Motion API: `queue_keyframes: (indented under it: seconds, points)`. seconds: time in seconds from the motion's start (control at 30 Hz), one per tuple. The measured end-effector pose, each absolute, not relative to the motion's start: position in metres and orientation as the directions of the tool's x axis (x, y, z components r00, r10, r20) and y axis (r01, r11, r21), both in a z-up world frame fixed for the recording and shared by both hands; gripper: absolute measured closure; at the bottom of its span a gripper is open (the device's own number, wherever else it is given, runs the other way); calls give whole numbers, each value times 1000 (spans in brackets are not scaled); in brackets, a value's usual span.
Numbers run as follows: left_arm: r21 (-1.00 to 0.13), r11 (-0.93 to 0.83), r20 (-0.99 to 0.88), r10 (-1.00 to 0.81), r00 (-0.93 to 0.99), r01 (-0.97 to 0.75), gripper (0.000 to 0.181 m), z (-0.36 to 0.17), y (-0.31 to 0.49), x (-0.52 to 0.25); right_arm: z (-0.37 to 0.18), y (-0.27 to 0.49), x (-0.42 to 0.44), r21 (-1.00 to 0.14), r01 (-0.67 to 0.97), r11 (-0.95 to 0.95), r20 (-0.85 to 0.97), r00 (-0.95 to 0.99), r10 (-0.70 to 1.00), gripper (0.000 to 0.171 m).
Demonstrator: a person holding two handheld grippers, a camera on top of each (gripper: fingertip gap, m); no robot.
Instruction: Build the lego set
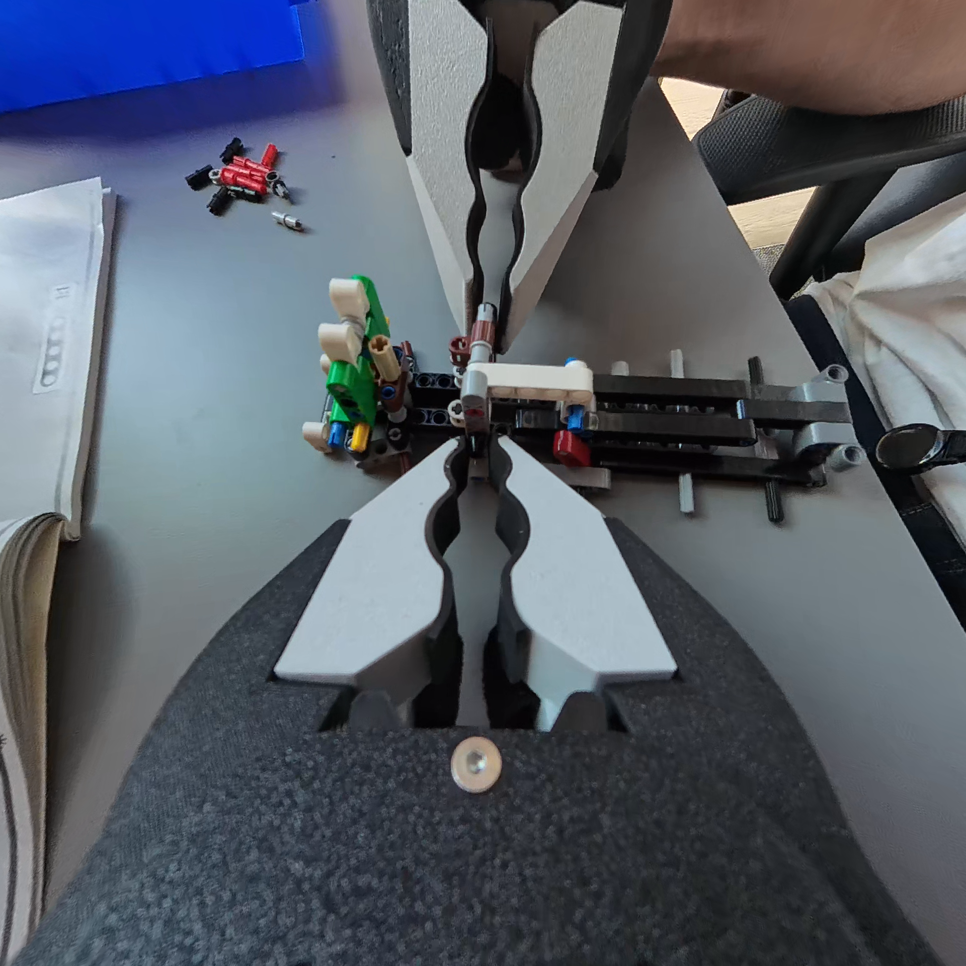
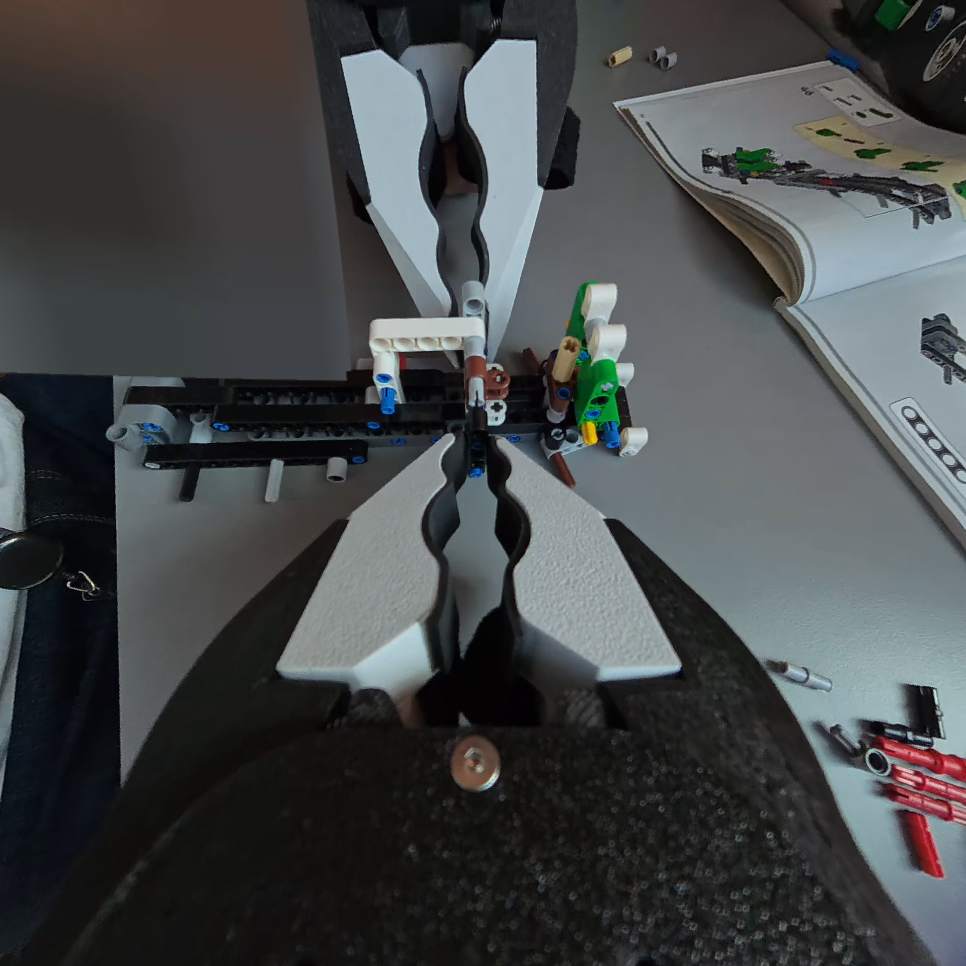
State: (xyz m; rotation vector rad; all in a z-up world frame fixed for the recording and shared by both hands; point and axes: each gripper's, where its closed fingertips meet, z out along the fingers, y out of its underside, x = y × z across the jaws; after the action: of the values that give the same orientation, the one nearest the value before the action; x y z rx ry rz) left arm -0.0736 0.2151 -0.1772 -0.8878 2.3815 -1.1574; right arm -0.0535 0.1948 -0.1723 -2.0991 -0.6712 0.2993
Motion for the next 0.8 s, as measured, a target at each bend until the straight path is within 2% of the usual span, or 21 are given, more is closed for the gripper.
queue_keyframes:
  seconds: [0.57, 0.8]
  points:
    - [-792, 482, -43, -657, -753, -375, 176, -178, 209, -71, -172, 195, -49, -819, 306, -486, -22, 829, 559, 164]
    - [-791, 492, -71, -665, -744, -364, 176, -178, 209, -70, -173, 192, -43, -816, 312, -486, 23, 858, 513, 160]
